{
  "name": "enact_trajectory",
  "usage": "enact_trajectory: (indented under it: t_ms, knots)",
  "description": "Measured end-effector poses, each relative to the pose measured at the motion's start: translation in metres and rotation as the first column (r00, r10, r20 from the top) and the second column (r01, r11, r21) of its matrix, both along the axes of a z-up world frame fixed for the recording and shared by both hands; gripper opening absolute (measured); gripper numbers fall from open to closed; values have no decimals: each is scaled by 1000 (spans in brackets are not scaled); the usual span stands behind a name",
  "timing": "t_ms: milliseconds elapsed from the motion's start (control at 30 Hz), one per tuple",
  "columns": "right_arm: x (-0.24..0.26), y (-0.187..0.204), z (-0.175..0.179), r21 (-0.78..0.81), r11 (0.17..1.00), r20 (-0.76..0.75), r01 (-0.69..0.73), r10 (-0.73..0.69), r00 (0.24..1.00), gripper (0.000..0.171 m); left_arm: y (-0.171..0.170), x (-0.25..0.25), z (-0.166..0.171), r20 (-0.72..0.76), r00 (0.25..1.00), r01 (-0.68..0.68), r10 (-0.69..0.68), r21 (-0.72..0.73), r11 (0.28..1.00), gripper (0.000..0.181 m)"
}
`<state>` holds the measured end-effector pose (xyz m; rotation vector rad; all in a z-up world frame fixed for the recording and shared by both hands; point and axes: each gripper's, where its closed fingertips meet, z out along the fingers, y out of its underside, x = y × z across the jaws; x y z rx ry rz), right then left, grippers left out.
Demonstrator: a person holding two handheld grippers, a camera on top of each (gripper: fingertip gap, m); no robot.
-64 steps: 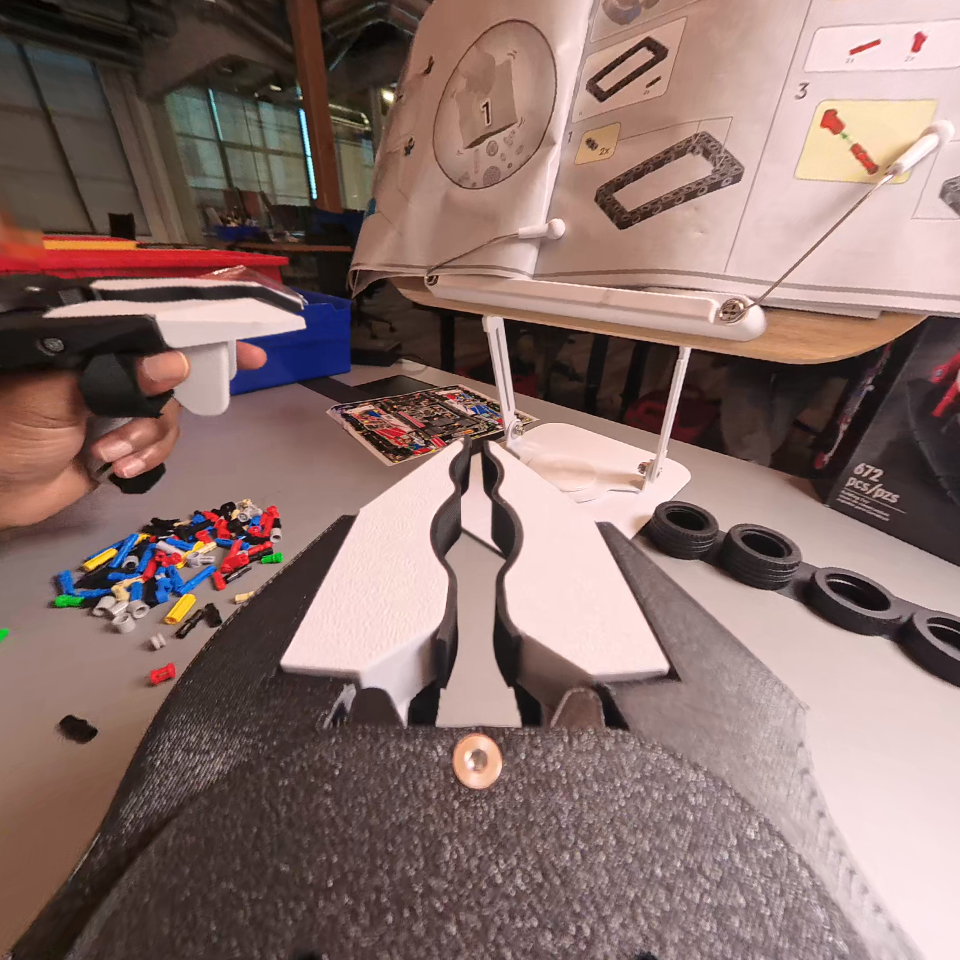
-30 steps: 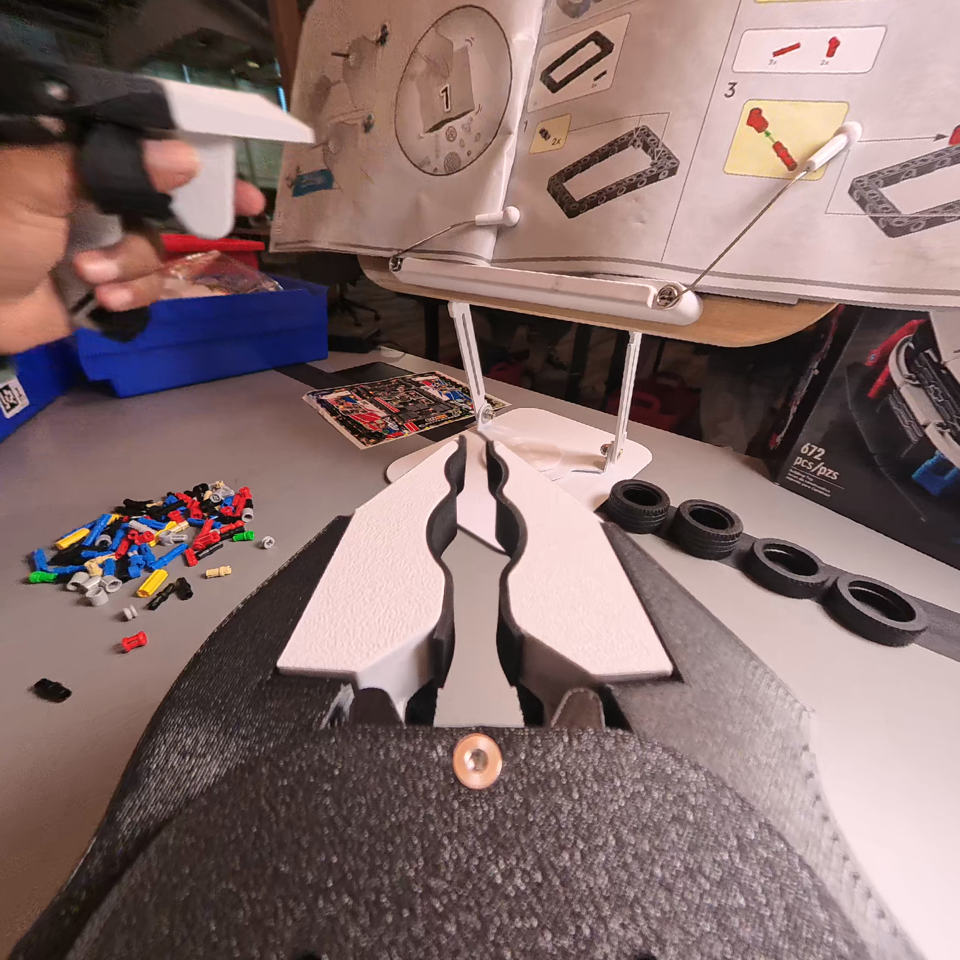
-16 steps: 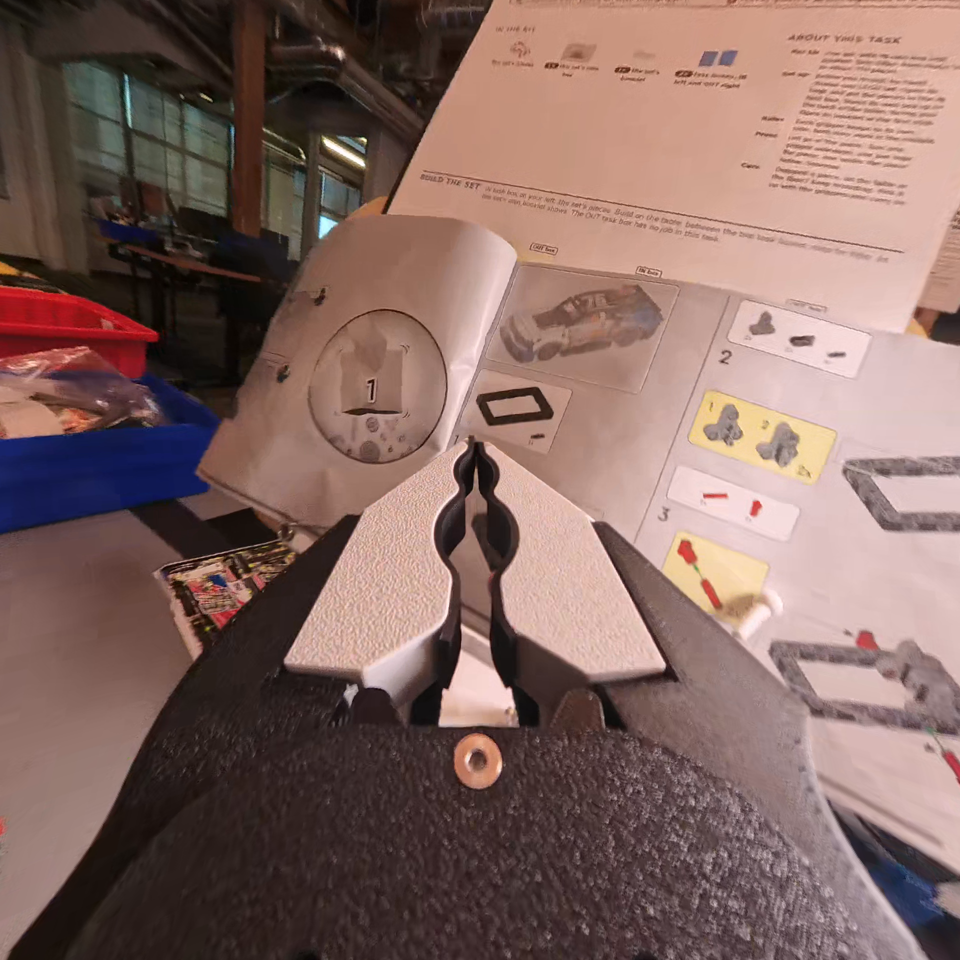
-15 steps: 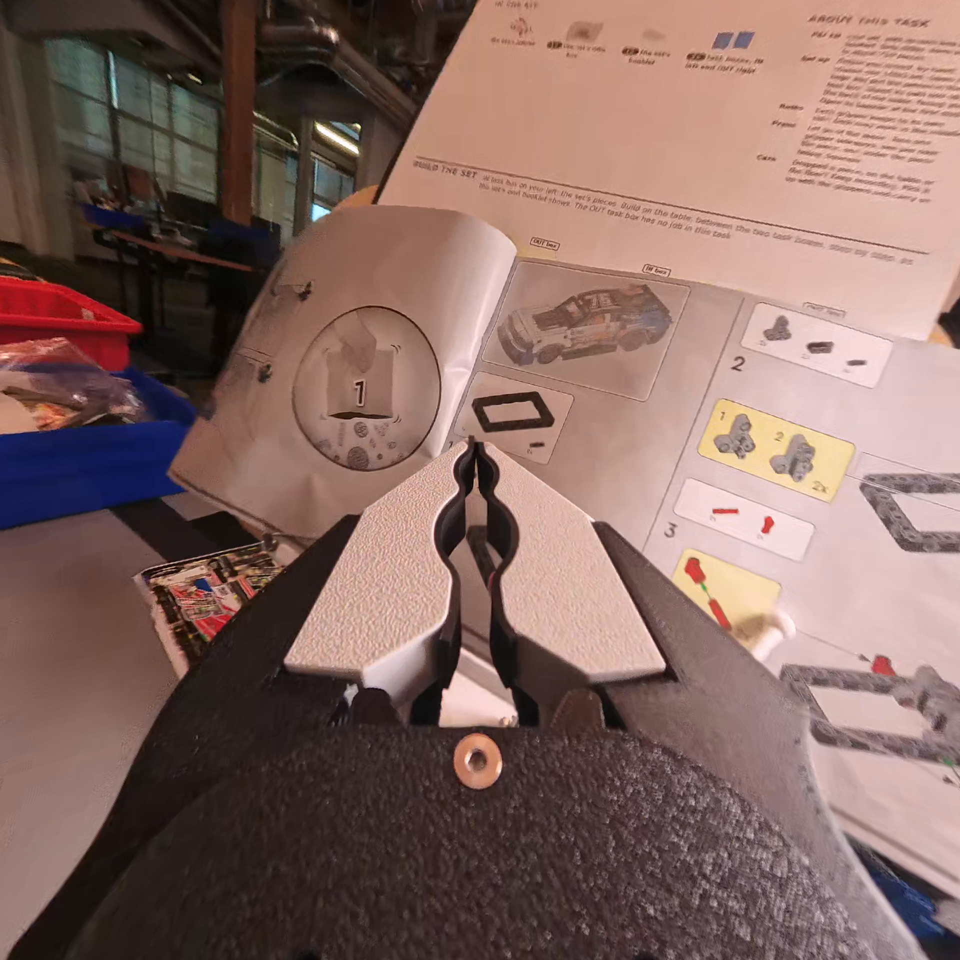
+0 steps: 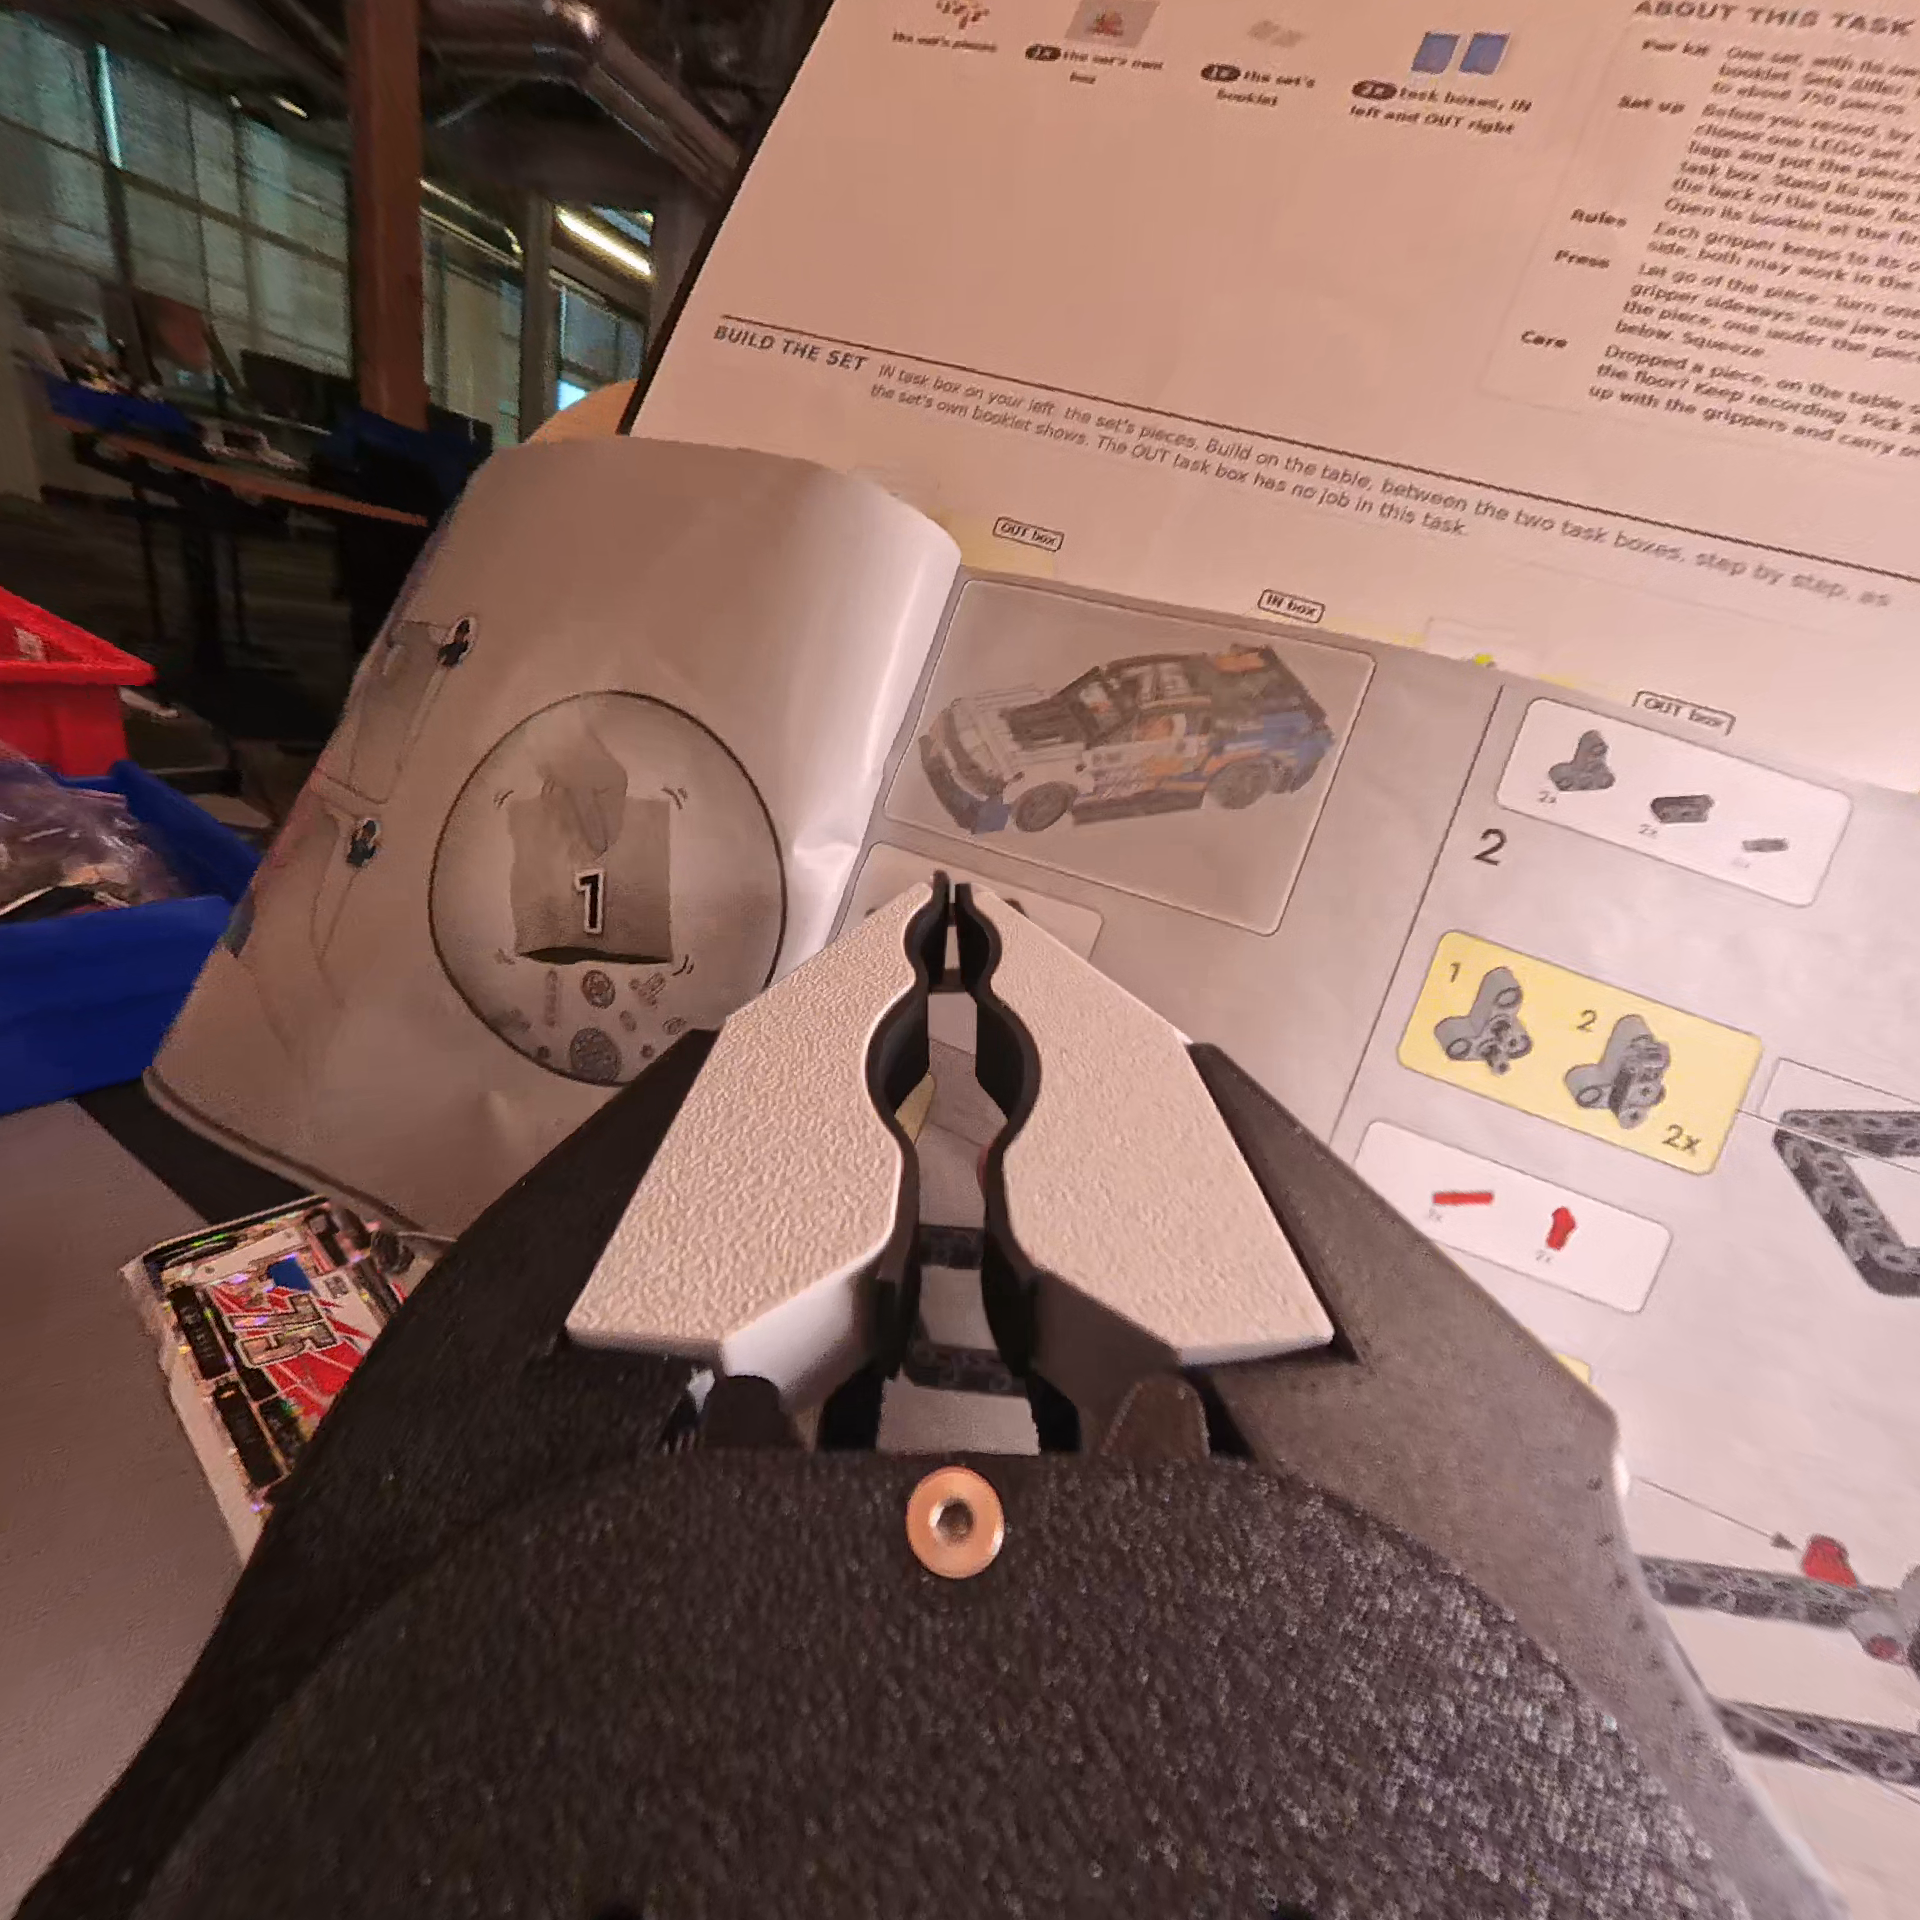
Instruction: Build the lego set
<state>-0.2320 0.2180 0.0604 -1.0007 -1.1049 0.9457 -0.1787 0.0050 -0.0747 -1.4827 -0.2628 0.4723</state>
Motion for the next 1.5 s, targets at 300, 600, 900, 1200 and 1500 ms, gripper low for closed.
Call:
enact_trajectory:
  t_ms: [300, 600, 900, 1200, 1500]
  knots:
    - [28, -7, -31, -19, 996, 38, 83, -82, 996, 16, 5, 12, 11, -37, 999, -10, 10, -11, 1000, 25]
    - [30, -24, -19, 44, 997, 37, 69, -71, 997, 2, 22, 19, -4, -62, 998, 12, -16, -62, 998, 25]
    - [0, -13, -28, 34, 999, 54, 43, -45, 998, 0, 19, -2, -24, 9, 1000, 28, -27, -79, 996, 24]
    - [-10, -6, -27, 49, 997, 88, 65, -69, 994, 0, 17, -15, -30, 41, 999, 32, -29, -80, 996, 23]
    - [14, 18, -30, -28, 996, 79, 81, -79, 994, 0, 17, -13, -32, 38, 999, 33, -30, -91, 995, 21]
